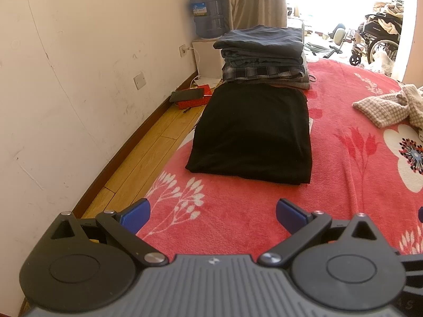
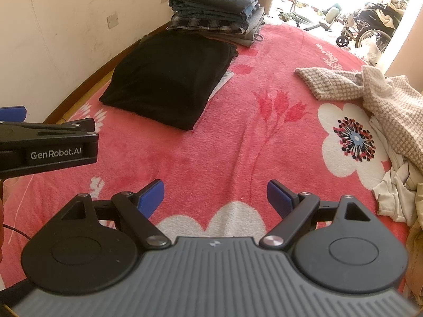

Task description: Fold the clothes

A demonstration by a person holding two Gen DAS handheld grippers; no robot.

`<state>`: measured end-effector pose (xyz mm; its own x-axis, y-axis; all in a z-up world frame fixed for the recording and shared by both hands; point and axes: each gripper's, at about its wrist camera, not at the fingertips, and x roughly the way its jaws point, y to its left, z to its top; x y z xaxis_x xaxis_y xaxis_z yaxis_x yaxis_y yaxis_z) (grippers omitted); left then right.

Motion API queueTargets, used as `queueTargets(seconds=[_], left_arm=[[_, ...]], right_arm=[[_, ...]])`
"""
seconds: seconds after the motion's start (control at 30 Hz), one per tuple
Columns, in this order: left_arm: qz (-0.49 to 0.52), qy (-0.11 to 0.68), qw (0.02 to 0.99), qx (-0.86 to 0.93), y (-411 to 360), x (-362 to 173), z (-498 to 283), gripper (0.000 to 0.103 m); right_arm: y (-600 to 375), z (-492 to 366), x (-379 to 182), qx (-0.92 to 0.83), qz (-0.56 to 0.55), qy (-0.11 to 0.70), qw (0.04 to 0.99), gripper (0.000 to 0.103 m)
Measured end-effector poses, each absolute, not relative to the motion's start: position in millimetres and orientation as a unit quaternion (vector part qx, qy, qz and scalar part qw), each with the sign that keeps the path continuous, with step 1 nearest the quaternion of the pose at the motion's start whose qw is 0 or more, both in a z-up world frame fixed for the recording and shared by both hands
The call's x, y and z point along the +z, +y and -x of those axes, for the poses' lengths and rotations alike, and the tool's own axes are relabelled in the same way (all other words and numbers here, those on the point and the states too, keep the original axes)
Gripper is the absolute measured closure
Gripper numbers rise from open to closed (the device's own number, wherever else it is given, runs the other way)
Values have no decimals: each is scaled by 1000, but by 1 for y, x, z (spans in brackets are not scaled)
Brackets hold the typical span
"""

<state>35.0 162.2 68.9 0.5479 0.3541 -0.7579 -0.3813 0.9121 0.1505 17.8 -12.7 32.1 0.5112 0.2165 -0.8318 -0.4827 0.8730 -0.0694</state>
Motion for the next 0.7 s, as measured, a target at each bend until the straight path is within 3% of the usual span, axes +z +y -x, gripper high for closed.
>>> queueTargets(seconds=[0.7], left_arm=[[18, 428, 879, 211, 162, 68, -34, 1]], right_arm=[[-11, -17, 31, 206, 149, 452, 855, 18]])
